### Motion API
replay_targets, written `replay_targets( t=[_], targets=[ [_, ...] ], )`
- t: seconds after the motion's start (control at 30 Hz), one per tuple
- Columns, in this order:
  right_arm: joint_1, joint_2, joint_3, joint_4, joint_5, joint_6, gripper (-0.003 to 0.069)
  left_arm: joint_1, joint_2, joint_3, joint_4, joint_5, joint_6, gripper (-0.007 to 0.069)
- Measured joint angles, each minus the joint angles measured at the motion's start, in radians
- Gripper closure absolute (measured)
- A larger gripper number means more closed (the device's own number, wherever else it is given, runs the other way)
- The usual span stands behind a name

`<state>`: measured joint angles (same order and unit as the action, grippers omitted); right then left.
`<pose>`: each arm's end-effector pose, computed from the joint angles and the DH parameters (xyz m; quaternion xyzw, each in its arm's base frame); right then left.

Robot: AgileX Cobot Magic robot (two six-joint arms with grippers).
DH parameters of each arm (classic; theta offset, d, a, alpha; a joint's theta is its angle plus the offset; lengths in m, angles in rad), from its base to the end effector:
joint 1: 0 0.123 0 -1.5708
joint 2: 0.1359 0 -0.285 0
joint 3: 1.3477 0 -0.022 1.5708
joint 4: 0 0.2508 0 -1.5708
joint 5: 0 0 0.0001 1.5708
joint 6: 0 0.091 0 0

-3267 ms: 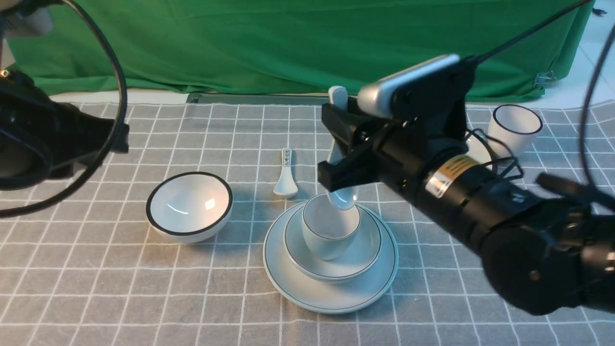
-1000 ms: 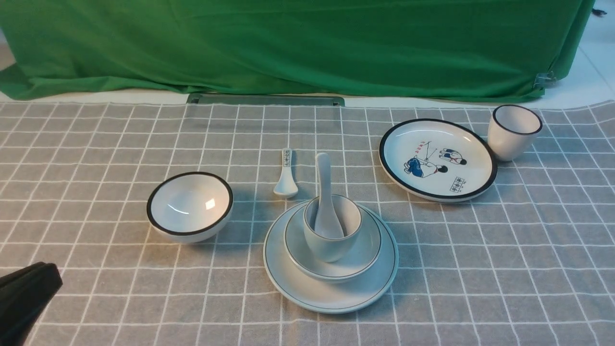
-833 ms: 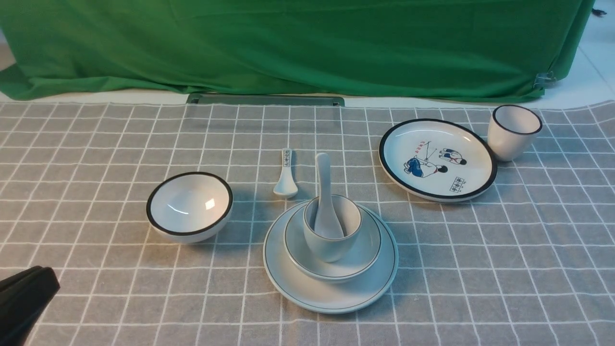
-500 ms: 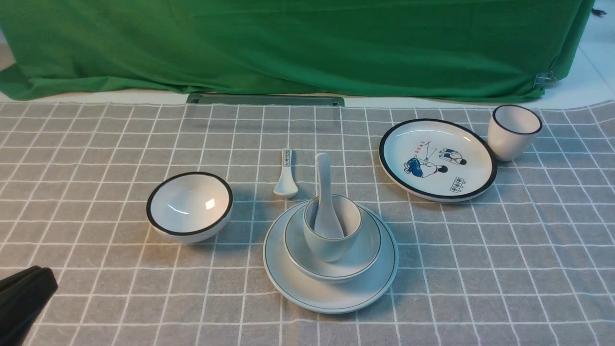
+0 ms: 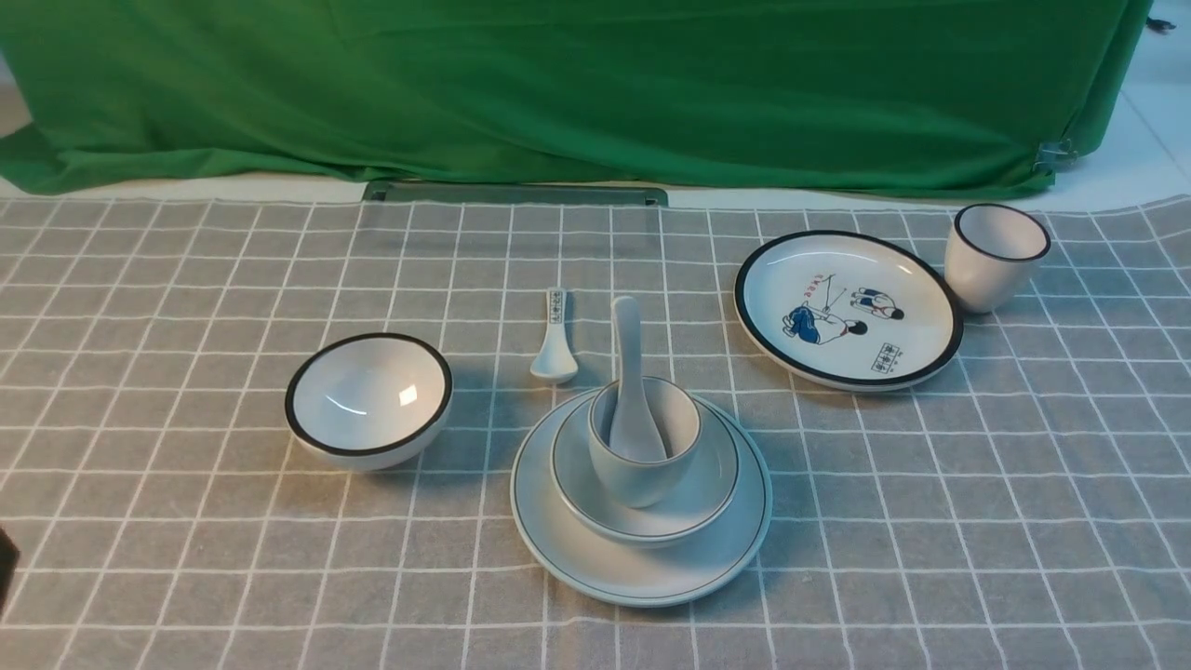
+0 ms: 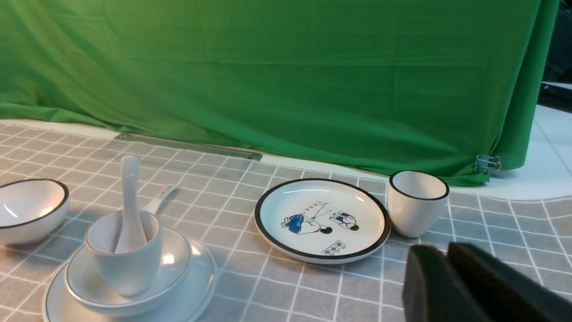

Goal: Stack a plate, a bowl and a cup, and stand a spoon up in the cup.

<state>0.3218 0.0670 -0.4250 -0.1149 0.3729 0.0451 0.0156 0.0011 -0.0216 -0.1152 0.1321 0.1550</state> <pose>0.0281 0.0054 0.3150 -0.1147 0.6706 0.0808 0.7285 0.0556 -0.0005 0.2085 0.0143 0.7152 0.0143 0.6986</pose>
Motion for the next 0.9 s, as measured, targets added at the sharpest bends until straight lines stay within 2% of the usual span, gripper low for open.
replay_targets(
  t=[0.33,0.9],
  targets=[
    [0.0,0.0,0.0,0.0,0.0,0.0,0.0533,-0.016,0.0,0.028,0.005,0.088,0.003,0.0612],
    [0.0,0.0,0.0,0.0,0.0,0.001,0.0501,-0.016,0.0,0.028,0.005,0.091,0.005,0.0607]
  ],
)
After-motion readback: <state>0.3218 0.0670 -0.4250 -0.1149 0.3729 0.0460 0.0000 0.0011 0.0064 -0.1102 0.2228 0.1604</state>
